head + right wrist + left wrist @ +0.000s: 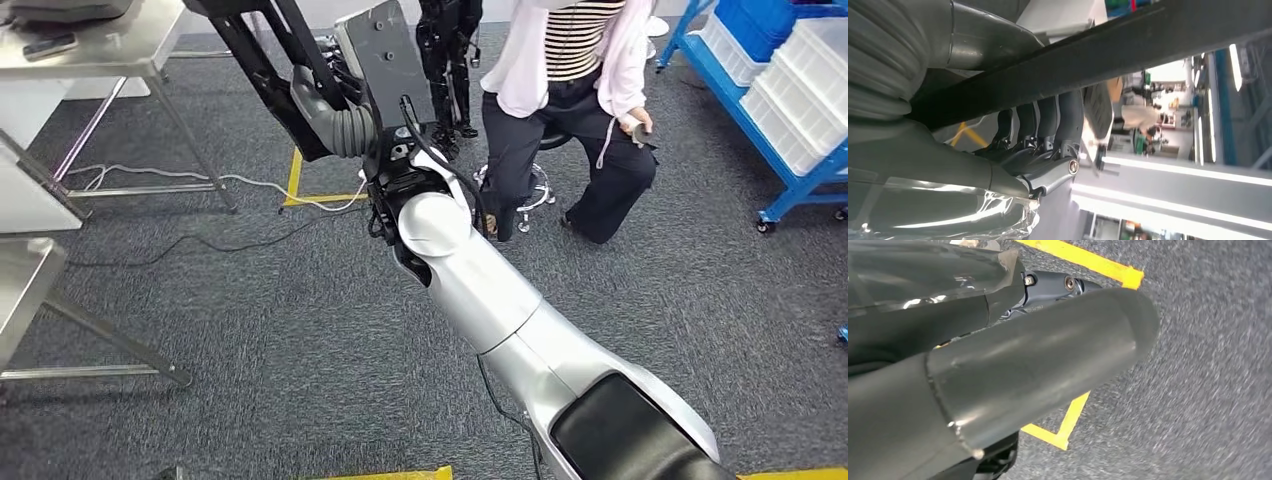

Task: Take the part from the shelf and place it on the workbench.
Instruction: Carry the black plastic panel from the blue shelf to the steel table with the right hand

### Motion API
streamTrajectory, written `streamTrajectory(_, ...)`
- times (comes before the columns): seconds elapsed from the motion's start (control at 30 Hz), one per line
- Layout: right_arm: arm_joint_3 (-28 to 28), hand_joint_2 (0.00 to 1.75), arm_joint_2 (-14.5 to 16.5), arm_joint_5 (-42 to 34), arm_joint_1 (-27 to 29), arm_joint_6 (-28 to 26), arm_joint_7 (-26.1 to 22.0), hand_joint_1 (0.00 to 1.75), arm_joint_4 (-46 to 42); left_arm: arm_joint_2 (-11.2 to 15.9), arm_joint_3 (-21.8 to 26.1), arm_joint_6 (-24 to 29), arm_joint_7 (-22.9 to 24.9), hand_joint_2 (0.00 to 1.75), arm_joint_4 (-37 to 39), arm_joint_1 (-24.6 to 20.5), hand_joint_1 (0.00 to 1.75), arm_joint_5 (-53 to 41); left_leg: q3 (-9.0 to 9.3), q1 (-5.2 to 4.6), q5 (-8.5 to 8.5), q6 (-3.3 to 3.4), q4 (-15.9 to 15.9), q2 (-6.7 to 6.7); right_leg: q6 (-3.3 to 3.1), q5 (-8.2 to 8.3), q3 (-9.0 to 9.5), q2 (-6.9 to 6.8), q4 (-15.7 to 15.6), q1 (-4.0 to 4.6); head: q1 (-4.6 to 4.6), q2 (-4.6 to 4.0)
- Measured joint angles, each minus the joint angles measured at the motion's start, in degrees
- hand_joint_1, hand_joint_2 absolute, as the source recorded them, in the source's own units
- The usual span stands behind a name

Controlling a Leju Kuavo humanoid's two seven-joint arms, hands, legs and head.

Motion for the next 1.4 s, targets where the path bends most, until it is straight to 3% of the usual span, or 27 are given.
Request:
streamTrajectory(0.07,0.4,1.75,0.0,-1.0,0.1,0.3,-0.4,1.75,-0.4,0.0,0.7,0.3,0.0,0.00,0.0,0.1,0.00,0.3,0.09,-0.28,0.15,0.86,-0.1,-1.35,0.51,-0.33,0.19,-0.83,0.1,0.03,0.18,0.00)
streamTrajectory(0.13,0.7,1.75,0.0,-1.5,0.2,0.6,-0.8,1.75,-0.8,-0.1,1.2,0.4,0.0,0.00,0.0,0.2,0.00,0.4,0.30,-0.24,0.36,1.77,-0.4,-2.47,0.83,-1.58,-0.53,0.63,2.0,-0.28,0.23,0.00)
streamTrajectory(0.2,0.9,1.75,-0.1,-1.6,0.4,0.8,-1.1,1.75,-1.0,-0.1,1.6,0.4,0.0,0.00,0.0,0.2,0.00,0.6,0.44,-0.15,0.46,2.48,-0.5,-3.58,0.56,-4.43,-3.54,3.35,8.4,-0.65,0.31,0.00)
streamTrajectory(0.27,1.0,1.75,-0.2,-1.6,0.8,0.9,-1.2,1.75,-1.1,-0.1,2.0,0.4,0.0,0.00,0.0,0.2,0.00,0.9,0.42,-0.16,0.44,2.74,-0.5,-4.92,0.42,-6.98,-7.40,4.40,15.9,-0.76,0.35,0.00)
streamTrajectory(0.3,1.0,1.75,-0.2,-1.6,1.0,0.9,-1.2,1.75,-1.1,-0.1,2.2,0.4,0.0,0.00,0.0,0.2,0.00,1.0,0.42,-0.16,0.44,2.75,-0.5,-5.69,0.64,-7.18,-8.35,4.53,17.5,-0.79,0.35,0.00)
streamTrajectory(0.33,1.1,1.75,-0.2,-1.6,1.2,0.9,-1.2,1.75,-1.1,-0.1,2.5,0.4,0.1,0.00,0.0,0.2,0.00,1.0,0.42,-0.15,0.45,2.73,-0.5,-6.51,1.02,-6.41,-8.08,4.66,16.6,-0.83,0.37,0.00)
streamTrajectory(0.37,1.1,1.75,-0.1,-1.6,1.2,1.0,-1.2,1.75,-1.1,-0.2,2.6,0.4,0.1,0.00,0.0,0.2,0.00,1.0,0.42,-0.12,0.46,2.67,-0.4,-7.37,1.47,-4.84,-6.65,5.02,13.4,-0.96,0.37,0.00)
streamTrajectory(0.43,1.1,1.75,-0.1,-1.6,1.2,1.0,-1.2,1.75,-1.1,-0.3,2.8,0.4,0.2,0.00,0.0,0.2,0.00,1.1,0.28,-0.15,0.41,2.33,-0.1,-8.93,2.09,-1.55,-2.79,6.98,5.2,-1.43,0.37,0.00)
streamTrajectory(0.5,1.1,1.75,-0.1,-1.4,1.1,1.2,-1.2,1.75,-1.2,-0.3,3.0,0.4,0.2,0.00,0.0,0.3,0.00,1.2,-0.02,-0.13,0.45,1.66,0.0,-10.06,1.82,-0.18,-0.99,8.08,1.5,-1.58,0.30,0.00)
streamTrajectory(0.57,1.1,1.75,0.0,-1.2,1.1,1.6,-1.2,1.75,-1.3,-0.4,3.2,0.4,0.2,0.00,0.0,0.5,0.00,1.6,-0.25,0.15,0.69,0.86,-0.2,-10.82,1.05,0.13,-0.86,7.14,1.3,-1.36,0.27,0.00)
streamTrajectory(0.6,1.0,1.75,0.0,-1.1,1.1,1.9,-1.2,1.75,-1.4,-0.4,3.4,0.4,0.2,0.00,0.0,0.7,0.00,1.9,-0.43,0.22,0.58,0.56,-0.1,-10.29,0.69,0.31,-0.76,6.63,1.1,-1.36,0.25,0.00)
streamTrajectory(0.67,0.4,1.75,0.0,-0.8,1.0,2.6,-1.0,1.75,-1.6,-0.6,3.8,0.2,0.1,0.00,0.0,0.8,0.00,2.2,-1.82,0.10,-1.23,0.19,2.8,-7.44,-0.18,0.57,-0.56,5.44,0.8,-1.47,0.03,0.00)
streamTrajectory(0.73,-0.4,1.75,0.0,-0.1,1.0,3.2,-0.6,1.75,-1.7,-0.7,4.1,0.1,-0.1,0.00,0.1,0.8,0.00,2.3,-5.20,0.00,-4.90,-0.05,10.1,-4.50,-0.77,0.49,-0.51,4.17,0.7,-1.12,-0.15,0.00)
streamTrajectory(0.8,-1.1,1.75,0.0,1.0,1.4,4.0,0.1,1.75,-1.7,-0.7,4.3,-0.1,-0.3,0.00,0.1,0.8,0.00,2.3,-8.03,0.04,-6.91,-0.18,16.0,-3.77,-1.00,0.37,-0.54,2.78,0.7,-0.78,-0.14,0.00)
streamTrajectory(0.83,-1.4,1.75,0.0,1.6,1.6,4.3,0.6,1.75,-1.7,-0.8,4.4,-0.2,-0.4,0.00,0.1,0.9,0.00,2.2,-8.01,0.04,-6.45,-0.16,16.1,-3.59,-1.06,0.32,-0.55,2.11,0.7,-0.68,-0.16,0.00)
streamTrajectory(0.87,-1.7,1.75,0.0,2.0,1.7,4.6,1.0,1.75,-1.7,-0.8,4.5,-0.3,-0.4,0.00,0.0,0.9,0.00,2.2,-6.75,0.02,-5.08,-0.05,13.8,-3.30,-1.11,0.26,-0.52,1.48,0.7,-0.60,-0.15,0.00)
streamTrajectory(0.93,-2.1,1.75,0.0,2.5,1.7,5.0,1.4,1.75,-1.8,-0.8,4.5,-0.7,-0.6,0.00,0.0,0.9,0.00,2.2,-2.26,-0.32,-1.96,0.41,5.9,-1.19,-1.02,0.04,-0.38,0.33,0.8,-0.28,-0.15,0.00)
streamTrajectory(1.0,-2.5,1.75,0.0,2.6,1.7,5.0,1.8,1.75,-1.9,-0.7,4.5,-1.2,-0.8,0.00,0.0,0.8,0.00,2.0,0.43,-0.84,-0.64,1.11,1.0,0.31,-0.68,-0.21,-0.26,-0.65,0.8,0.14,-0.10,0.00)
streamTrajectory(1.1,-2.7,1.75,0.0,2.2,1.6,4.8,2.0,1.75,-1.9,-0.6,4.5,-1.9,-0.9,0.00,0.0,1.0,0.00,1.5,0.59,-1.04,-0.41,2.10,0.1,-1.12,-0.07,-0.54,-0.15,-1.72,0.8,0.30,-0.09,0.00)
streamTrajectory(1.17,-2.7,1.75,0.0,1.8,1.4,4.6,2.0,1.75,-1.9,-0.6,4.5,-2.4,-1.0,0.00,0.0,1.1,0.00,1.2,0.96,-0.70,0.09,2.86,-0.6,-2.32,0.26,-1.81,-1.23,0.55,3.2,0.13,0.03,0.00)
streamTrajectory(1.23,-2.7,1.75,-0.1,1.3,1.3,4.3,2.1,1.75,-1.9,-0.5,4.5,-2.8,-1.0,0.00,-0.1,1.0,0.00,1.0,1.09,-0.50,0.35,3.27,-0.8,-3.62,0.20,-4.58,-4.52,3.63,10.0,-0.30,0.18,0.00)
streamTrajectory(1.3,-2.5,1.75,-0.2,1.0,1.5,4.3,2.2,1.75,-1.8,-0.4,4.6,-3.0,-1.0,0.00,-0.1,1.0,0.00,0.9,1.06,-0.47,0.36,3.30,-0.8,-5.23,0.42,-6.58,-7.87,4.49,16.5,-0.65,0.24,0.00)
streamTrajectory(1.33,-2.5,1.75,-0.2,0.9,1.6,4.3,2.2,1.75,-1.7,-0.4,4.6,-3.0,-1.0,0.00,-0.1,1.1,0.00,0.9,1.06,-0.43,0.36,3.28,-0.8,-6.11,0.81,-6.39,-8.30,4.59,17.1,-0.82,0.25,0.00)
streamTrajectory(1.37,-2.4,1.75,-0.1,0.8,1.7,4.2,2.2,1.75,-1.7,-0.4,4.6,-3.1,-1.0,0.00,-0.1,1.1,0.00,0.9,1.07,-0.35,0.37,3.23,-0.7,-7.03,1.36,-5.25,-7.49,4.74,15.2,-1.03,0.25,0.00)
streamTrajectory(1.4,-2.4,1.75,-0.1,0.8,1.6,4.1,2.2,1.75,-1.7,-0.4,4.6,-3.1,-1.0,0.00,-0.1,1.1,0.00,0.8,1.06,-0.23,0.34,3.10,-0.6,-7.94,1.95,-3.52,-5.74,5.23,11.4,-1.31,0.25,0.00)
